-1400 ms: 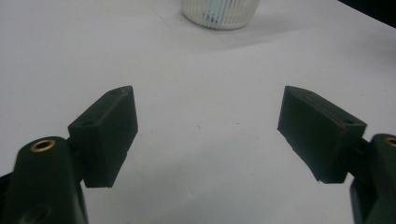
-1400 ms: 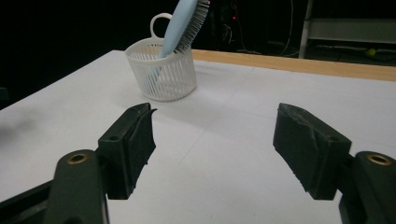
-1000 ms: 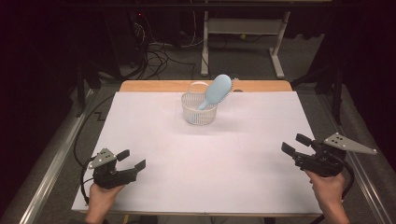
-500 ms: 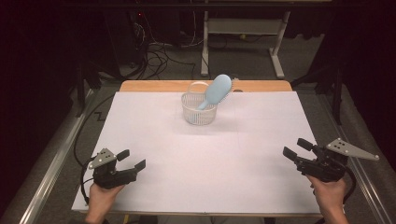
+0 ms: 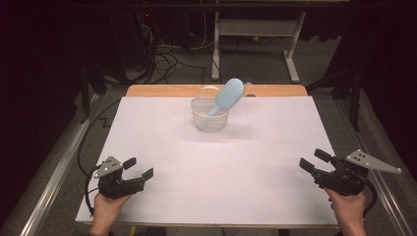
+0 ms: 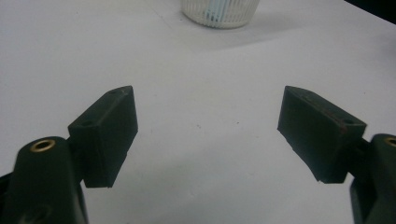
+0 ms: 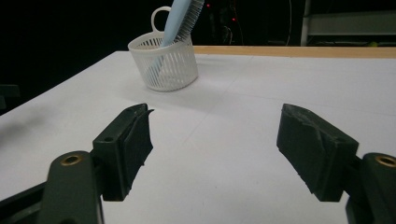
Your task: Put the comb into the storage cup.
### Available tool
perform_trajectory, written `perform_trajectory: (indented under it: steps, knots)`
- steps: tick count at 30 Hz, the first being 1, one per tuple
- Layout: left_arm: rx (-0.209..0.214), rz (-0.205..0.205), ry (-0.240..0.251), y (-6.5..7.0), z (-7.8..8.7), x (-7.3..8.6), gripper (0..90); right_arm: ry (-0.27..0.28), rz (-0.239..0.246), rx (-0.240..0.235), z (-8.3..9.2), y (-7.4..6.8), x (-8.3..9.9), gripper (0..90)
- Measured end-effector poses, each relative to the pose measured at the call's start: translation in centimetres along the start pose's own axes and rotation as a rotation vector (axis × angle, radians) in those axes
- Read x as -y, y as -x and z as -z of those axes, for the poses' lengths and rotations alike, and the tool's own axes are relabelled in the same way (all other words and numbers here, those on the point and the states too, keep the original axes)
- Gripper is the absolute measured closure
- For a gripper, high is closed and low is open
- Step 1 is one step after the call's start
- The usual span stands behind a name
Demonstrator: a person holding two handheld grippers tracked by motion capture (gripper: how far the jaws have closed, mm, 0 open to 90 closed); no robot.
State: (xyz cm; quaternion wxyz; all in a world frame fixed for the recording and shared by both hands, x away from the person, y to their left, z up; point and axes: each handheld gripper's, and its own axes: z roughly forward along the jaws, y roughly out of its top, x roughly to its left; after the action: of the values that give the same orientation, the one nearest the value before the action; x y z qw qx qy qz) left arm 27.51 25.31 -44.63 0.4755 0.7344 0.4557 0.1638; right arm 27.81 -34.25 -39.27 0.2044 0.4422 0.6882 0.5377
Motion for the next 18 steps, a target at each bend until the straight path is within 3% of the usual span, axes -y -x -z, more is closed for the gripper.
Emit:
perform_trajectory:
  steps: [18]
  knots:
    - [-0.005,-0.008,-0.001,0.1,0.0,0.0,19.4,-0.006,0.006,-0.002,-0.1,0.0,1.3,25.1]
